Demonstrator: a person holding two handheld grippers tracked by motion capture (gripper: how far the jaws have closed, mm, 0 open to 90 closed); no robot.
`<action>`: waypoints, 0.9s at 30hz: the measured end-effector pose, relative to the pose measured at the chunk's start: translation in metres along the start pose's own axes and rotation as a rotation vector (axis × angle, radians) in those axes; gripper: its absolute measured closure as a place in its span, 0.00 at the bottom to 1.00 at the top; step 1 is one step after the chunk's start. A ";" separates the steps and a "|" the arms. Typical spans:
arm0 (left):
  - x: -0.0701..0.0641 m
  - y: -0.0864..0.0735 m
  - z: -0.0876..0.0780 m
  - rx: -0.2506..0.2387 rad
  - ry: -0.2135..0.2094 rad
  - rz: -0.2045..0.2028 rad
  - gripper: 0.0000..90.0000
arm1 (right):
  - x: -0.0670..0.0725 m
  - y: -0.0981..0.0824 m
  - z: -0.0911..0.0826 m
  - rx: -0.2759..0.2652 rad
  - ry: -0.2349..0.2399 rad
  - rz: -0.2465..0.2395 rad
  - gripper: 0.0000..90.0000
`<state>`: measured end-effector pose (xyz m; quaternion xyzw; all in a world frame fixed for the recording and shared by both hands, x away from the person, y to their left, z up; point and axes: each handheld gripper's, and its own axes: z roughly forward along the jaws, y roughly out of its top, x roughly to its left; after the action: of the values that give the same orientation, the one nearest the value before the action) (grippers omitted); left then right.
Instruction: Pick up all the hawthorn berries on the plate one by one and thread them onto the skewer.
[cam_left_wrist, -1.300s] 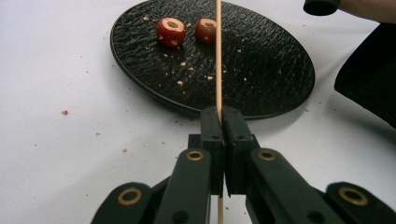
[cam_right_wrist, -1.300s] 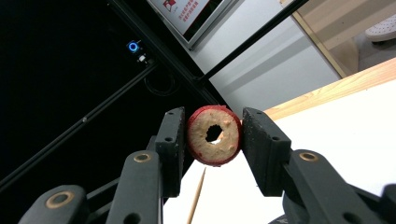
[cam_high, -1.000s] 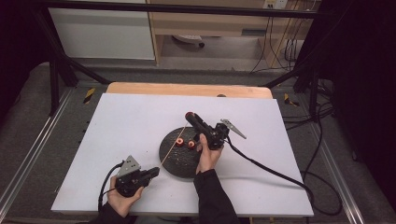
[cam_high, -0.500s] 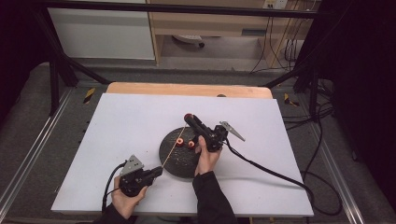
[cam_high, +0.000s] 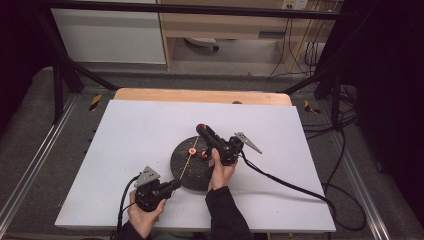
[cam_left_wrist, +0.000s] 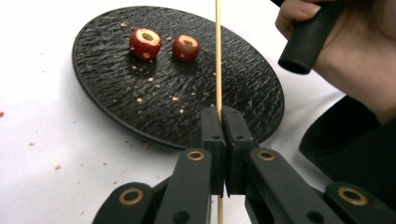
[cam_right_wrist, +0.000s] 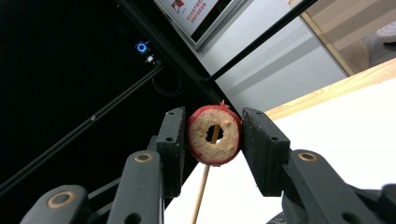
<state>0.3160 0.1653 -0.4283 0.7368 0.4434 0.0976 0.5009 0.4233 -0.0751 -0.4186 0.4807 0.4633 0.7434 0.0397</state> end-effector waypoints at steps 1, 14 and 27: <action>0.001 0.002 0.001 -0.006 0.003 0.004 0.99 | 0.000 0.000 0.000 -0.003 -0.001 0.001 0.68; 0.005 0.024 0.008 -0.028 0.019 0.102 0.98 | 0.007 -0.006 -0.007 0.016 0.023 -0.008 0.68; 0.006 0.042 0.015 -0.035 0.020 0.149 0.98 | 0.013 -0.015 -0.014 0.075 0.043 -0.026 0.68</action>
<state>0.3517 0.1561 -0.4027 0.7579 0.3906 0.1494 0.5006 0.4001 -0.0694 -0.4224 0.4596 0.4978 0.7352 0.0211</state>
